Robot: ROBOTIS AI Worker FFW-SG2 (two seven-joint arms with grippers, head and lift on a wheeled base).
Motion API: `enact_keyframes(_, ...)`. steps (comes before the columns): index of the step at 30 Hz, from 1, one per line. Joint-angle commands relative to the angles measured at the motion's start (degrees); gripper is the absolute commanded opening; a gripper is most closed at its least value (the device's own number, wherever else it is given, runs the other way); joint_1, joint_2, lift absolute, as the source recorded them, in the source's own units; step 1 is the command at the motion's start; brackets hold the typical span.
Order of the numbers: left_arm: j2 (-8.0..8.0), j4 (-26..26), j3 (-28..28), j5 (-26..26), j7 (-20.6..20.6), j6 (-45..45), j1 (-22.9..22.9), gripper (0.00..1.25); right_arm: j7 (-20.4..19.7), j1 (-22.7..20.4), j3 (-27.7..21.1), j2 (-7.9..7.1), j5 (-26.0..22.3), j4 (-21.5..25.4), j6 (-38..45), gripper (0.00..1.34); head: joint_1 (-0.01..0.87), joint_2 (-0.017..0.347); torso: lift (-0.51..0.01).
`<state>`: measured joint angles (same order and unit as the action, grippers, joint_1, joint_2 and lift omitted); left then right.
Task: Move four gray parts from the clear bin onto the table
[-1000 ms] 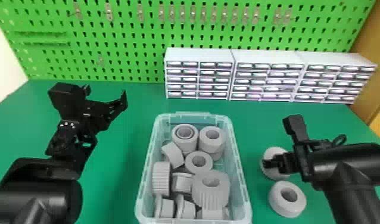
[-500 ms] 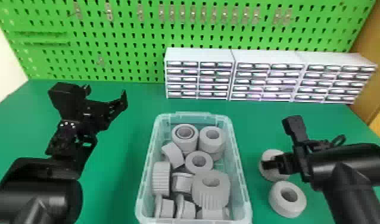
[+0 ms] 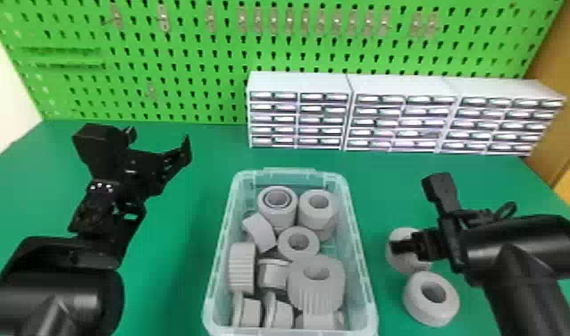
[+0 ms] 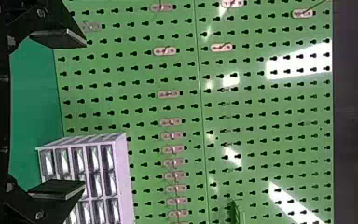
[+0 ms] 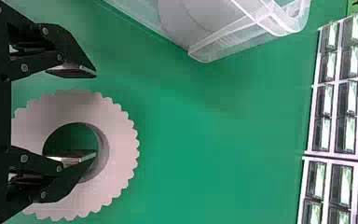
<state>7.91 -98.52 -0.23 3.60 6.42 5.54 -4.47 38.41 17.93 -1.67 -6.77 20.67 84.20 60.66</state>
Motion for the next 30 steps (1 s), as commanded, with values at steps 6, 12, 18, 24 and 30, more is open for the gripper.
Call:
enact_keyframes(6,0.0,0.0,0.23,0.0,0.09,0.0,0.16,1.04,0.0,-0.09,0.61,0.0,0.6,4.4,0.42,0.75,0.678,0.034,-0.05)
enact_keyframes(12,0.0,0.0,0.06,-0.09,0.09,0.09,0.25,1.04,0.0,0.96,2.9,-0.17,0.69,10.37,3.5,0.77,0.678,0.034,-0.05)
enact_keyframes(18,0.0,0.0,0.15,-0.09,0.09,0.09,0.25,1.04,0.0,2.46,6.32,-0.26,2.45,17.23,9.91,0.77,0.678,0.034,-0.05)
enact_keyframes(24,0.0,0.0,0.06,-0.09,0.09,0.09,0.25,1.04,0.0,3.95,10.37,-0.26,2.97,21.98,15.27,0.77,0.678,0.034,-0.05)
enact_keyframes(30,0.0,0.0,0.06,-0.09,0.09,0.09,0.25,1.04,0.0,5.45,14.85,-0.17,3.5,24.88,18.79,0.77,0.678,0.034,-0.05)
